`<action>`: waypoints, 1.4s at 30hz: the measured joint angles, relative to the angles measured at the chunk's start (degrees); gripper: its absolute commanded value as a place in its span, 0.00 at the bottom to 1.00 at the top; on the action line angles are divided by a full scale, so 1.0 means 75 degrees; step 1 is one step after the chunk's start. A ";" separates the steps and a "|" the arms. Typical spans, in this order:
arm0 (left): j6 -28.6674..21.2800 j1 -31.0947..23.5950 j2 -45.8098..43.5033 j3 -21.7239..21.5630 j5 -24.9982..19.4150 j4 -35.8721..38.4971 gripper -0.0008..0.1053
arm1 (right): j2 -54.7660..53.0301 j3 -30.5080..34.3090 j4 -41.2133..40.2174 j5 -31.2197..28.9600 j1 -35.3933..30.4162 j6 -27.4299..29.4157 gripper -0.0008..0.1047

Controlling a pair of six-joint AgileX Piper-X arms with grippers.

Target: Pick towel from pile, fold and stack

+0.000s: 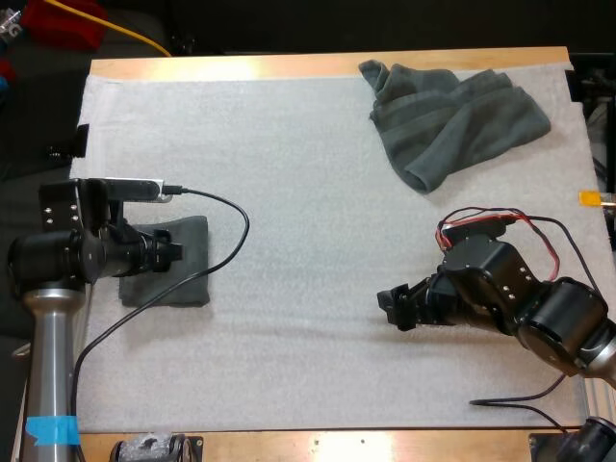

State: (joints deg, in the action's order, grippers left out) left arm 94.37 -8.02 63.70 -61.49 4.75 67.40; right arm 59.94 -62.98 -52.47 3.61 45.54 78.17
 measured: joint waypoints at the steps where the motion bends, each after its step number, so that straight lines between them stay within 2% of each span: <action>1: 0.0000 0.0000 0.0002 0.0000 0.0014 0.0011 0.66 | 0.0000 0.0000 0.0000 -0.0002 0.0000 0.0000 0.77; 16: 0.0000 0.0000 0.0003 0.0000 0.0004 -0.0009 0.66 | 0.0000 0.0000 0.0000 0.0167 0.0000 0.0000 0.77; 22: 0.0000 0.0000 0.0119 0.0494 -0.0010 -0.0785 0.66 | 0.0000 0.0000 0.0000 0.0167 0.0000 0.0000 0.77; 30: 0.0000 0.0000 0.1129 0.0782 -0.0732 -0.1117 0.66 | 0.0000 0.0000 0.0000 0.0167 0.0000 0.0000 0.77; 42: 0.0100 0.0000 0.2827 0.0779 -0.0748 -0.1234 0.66 | 0.0000 0.0000 0.0000 0.0167 0.0000 0.0000 0.77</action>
State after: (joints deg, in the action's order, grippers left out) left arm 95.13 -8.02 84.90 -55.65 -0.86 58.14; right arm 59.94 -62.98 -52.47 4.86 45.54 78.17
